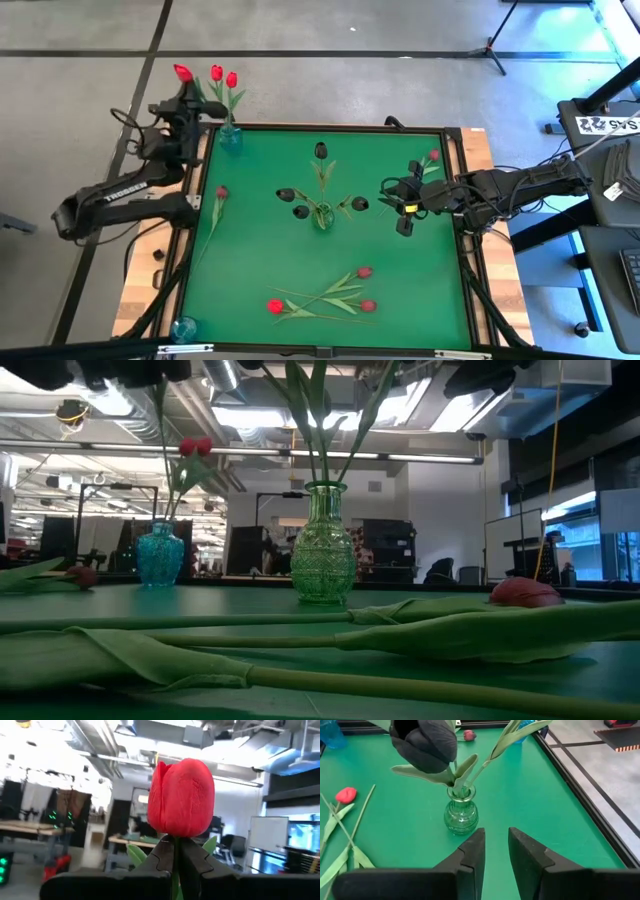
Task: Sort flowers into vase by color
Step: Put the red tulip into the top blue vase, then put the dark red tulip into the bottom blue vase
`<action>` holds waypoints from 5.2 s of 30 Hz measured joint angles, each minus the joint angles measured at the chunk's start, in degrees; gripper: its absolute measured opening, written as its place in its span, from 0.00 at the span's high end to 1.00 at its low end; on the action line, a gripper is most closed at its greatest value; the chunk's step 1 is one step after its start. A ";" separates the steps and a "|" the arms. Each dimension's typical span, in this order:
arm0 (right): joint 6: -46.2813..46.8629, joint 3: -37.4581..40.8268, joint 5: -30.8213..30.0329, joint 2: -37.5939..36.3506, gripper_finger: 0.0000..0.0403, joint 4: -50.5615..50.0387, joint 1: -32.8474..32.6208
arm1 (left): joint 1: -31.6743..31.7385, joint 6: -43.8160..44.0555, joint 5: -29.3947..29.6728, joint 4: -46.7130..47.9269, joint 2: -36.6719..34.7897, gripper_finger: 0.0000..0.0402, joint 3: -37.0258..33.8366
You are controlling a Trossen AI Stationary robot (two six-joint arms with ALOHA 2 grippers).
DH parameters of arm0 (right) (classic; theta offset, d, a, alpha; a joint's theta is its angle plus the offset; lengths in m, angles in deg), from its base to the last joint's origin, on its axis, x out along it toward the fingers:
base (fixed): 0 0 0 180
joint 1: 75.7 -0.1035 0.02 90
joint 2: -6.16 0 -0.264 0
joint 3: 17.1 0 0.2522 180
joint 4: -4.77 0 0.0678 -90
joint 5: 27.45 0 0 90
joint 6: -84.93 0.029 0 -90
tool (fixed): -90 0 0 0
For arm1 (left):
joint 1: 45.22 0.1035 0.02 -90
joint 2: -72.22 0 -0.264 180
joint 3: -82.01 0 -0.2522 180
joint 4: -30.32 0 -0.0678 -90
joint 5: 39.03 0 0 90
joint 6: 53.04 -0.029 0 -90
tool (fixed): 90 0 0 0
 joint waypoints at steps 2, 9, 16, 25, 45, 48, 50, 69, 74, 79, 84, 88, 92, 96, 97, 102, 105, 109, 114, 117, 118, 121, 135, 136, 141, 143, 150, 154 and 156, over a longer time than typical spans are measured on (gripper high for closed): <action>0.51 0.00 0.00 0.02 0.79 0.00 0.00 | 3.32 0.01 -1.05 -0.30 1.67 0.99 0.02; 1.87 0.00 0.02 0.01 0.79 0.00 0.00 | 9.42 2.68 -5.26 -0.46 5.94 0.99 -0.04; 2.04 0.00 -0.14 0.02 0.79 -0.01 0.00 | 9.63 5.54 -5.04 4.95 6.82 0.96 -0.04; 2.11 0.00 -0.39 0.02 0.79 -0.02 -0.02 | 9.61 16.43 -2.63 21.15 6.80 0.80 -0.02; 2.30 0.00 0.07 0.02 0.79 -0.07 -0.04 | 9.85 36.42 -22.04 94.26 5.60 0.61 23.39; 2.80 0.00 1.89 0.00 0.79 -0.16 -0.04 | 7.85 36.94 -27.02 101.97 4.67 0.62 26.49; 3.83 0.02 3.96 -0.46 0.79 -1.06 -0.06 | 5.47 38.13 -30.11 105.20 3.06 0.62 27.91; 17.99 0.02 6.63 4.72 0.79 -9.14 -9.01 | -23.67 45.27 -62.24 82.86 -20.38 0.64 5.37; 25.49 0.04 4.02 9.30 0.79 -7.25 -17.24 | -31.65 44.84 -62.81 69.16 -17.89 0.64 -2.68; 32.30 0.04 1.51 13.37 0.79 -6.71 -23.12 | -41.87 46.62 -58.71 63.19 -15.59 0.64 -6.14; 37.28 0.04 -0.41 16.87 0.79 -5.12 -25.58 | -54.82 51.16 -48.79 60.38 -12.05 0.64 -6.29; 39.28 0.04 -0.48 19.13 0.79 -0.86 -26.03 | -65.03 51.62 -41.18 54.33 -7.55 0.64 -6.29; 39.43 0.04 0.00 20.73 0.79 3.05 -26.43 | -72.99 55.67 -36.27 51.68 -2.04 0.64 -6.29; 39.41 0.04 -0.01 21.58 0.79 3.38 -26.64 | -78.55 66.29 -33.34 52.63 3.54 0.64 -6.29; 39.26 0.04 -0.09 21.65 0.79 3.35 -26.67 | -79.56 69.17 -32.49 53.27 4.74 0.64 -6.29; 35.98 0.04 -1.88 21.66 0.79 3.04 -26.64 | -80.07 84.62 -25.95 68.99 7.66 0.64 -4.66; 32.77 0.04 -4.11 21.68 0.79 3.02 -26.64 | -76.91 94.40 -23.96 83.78 7.83 0.64 -3.00; 29.22 0.04 -8.14 21.68 0.79 2.99 -26.62 | -68.36 100.79 -26.19 98.54 7.78 0.64 -1.60; 28.67 0.04 -12.34 21.68 0.79 3.00 -26.58 | -51.90 94.70 -32.97 102.99 7.83 0.63 -1.62; 28.24 0.04 -11.90 21.68 0.79 3.02 -26.20 | -41.20 89.48 -37.71 103.43 7.80 0.60 -1.62; 27.89 0.04 -11.34 21.68 0.79 3.02 -26.23 | -37.64 87.35 -39.32 103.58 7.80 0.59 -1.62; 26.58 0.04 -10.52 21.68 0.79 3.02 -26.23 | -27.82 81.25 -40.76 104.78 8.25 0.57 -1.62; 22.54 0.04 -10.49 21.68 0.79 2.82 -26.25 | -8.83 65.34 -42.51 115.92 22.04 0.56 9.10; 22.46 0.04 -10.43 21.68 0.79 2.80 -26.25 | -8.64 64.64 -42.77 116.09 23.08 0.56 9.69; 22.42 0.04 -8.20 21.69 0.77 2.82 -26.28 | -7.14 63.21 -44.80 116.65 28.68 0.56 7.84; 22.68 0.04 -7.57 21.96 0.74 2.97 -26.32 | -6.48 63.38 -45.15 115.97 30.67 0.56 6.26; 22.74 0.02 -7.37 23.52 0.66 2.95 -26.28 | -5.98 63.63 -47.33 112.97 35.73 0.56 4.31; 22.72 0.02 -7.45 23.99 0.63 2.56 -26.25 | -5.98 63.77 -46.40 112.28 36.66 0.56 4.31; 22.68 0.04 -7.45 24.13 0.63 1.77 -26.25 | -6.46 63.37 -47.17 110.38 36.59 0.56 4.31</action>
